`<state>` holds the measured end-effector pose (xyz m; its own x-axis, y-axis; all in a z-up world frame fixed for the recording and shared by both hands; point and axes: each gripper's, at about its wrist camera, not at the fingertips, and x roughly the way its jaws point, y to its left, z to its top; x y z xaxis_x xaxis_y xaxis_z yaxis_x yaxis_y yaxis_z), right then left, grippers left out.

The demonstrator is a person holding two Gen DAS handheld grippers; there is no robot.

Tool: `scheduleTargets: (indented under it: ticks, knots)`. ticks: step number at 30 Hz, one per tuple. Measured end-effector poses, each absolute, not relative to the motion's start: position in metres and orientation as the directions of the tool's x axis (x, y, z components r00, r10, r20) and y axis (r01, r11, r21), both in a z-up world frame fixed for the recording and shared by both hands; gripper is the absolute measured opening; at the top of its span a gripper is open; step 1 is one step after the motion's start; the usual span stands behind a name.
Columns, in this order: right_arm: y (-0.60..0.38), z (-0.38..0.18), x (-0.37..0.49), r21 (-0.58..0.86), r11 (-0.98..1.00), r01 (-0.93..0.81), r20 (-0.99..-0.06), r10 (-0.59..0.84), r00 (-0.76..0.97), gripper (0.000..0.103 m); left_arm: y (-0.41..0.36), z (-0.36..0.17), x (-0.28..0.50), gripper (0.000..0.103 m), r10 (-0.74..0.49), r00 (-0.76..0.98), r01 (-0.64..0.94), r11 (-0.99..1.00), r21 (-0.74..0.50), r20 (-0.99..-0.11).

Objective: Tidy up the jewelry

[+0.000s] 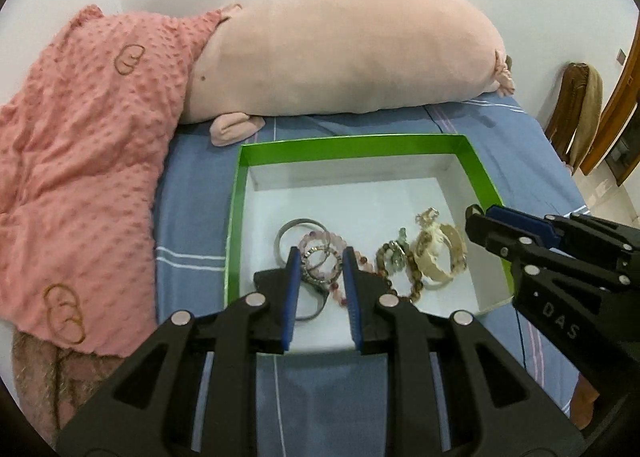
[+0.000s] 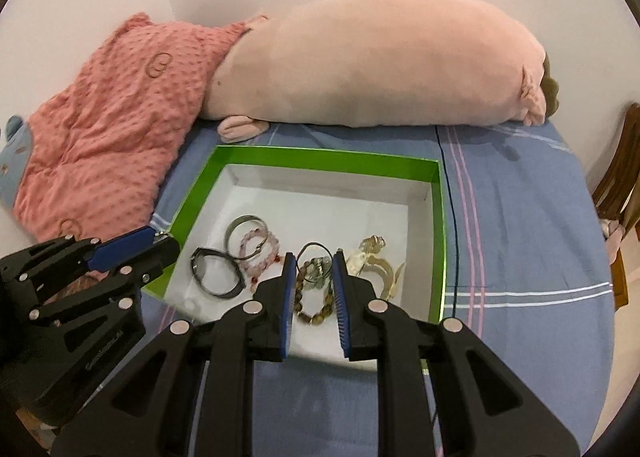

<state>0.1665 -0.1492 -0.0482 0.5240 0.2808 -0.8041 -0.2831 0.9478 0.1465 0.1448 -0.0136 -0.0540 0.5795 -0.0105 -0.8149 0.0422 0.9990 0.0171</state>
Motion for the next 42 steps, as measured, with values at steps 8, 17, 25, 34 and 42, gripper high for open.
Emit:
scheduleTargets:
  ticks: [8, 17, 25, 34, 42]
  knots:
    - [-0.150, -0.093, 0.208, 0.147, 0.962, -0.230, -0.854, 0.241, 0.461, 0.018, -0.012, -0.103, 0.181, 0.021, -0.012, 0.496, 0.033, 0.999, 0.005, -0.868]
    - [-0.144, -0.116, 0.218, 0.097, 0.973, -0.211, -0.879, 0.184, 0.441, 0.044, -0.007, -0.124, 0.192, 0.042, -0.001, 0.454, 0.023, 1.000, 0.011, -0.891]
    - [-0.150, -0.082, 0.201, 0.060, 0.981, -0.185, -0.840, 0.150, 0.521, 0.076, -0.001, -0.093, 0.174, 0.080, 0.038, 0.514, -0.012, 0.999, 0.037, -0.857]
    - [-0.161, -0.051, 0.171, 0.033, 0.990, -0.134, -0.814, 0.104, 0.572, 0.096, -0.005, -0.069, 0.149, 0.089, 0.042, 0.525, -0.019, 0.999, 0.038, -0.850]
    - [-0.167, -0.045, 0.157, 0.063, 0.991, -0.121, -0.812, 0.122, 0.572, 0.097, -0.009, -0.059, 0.135, 0.098, 0.039, 0.533, -0.013, 0.999, 0.038, -0.845]
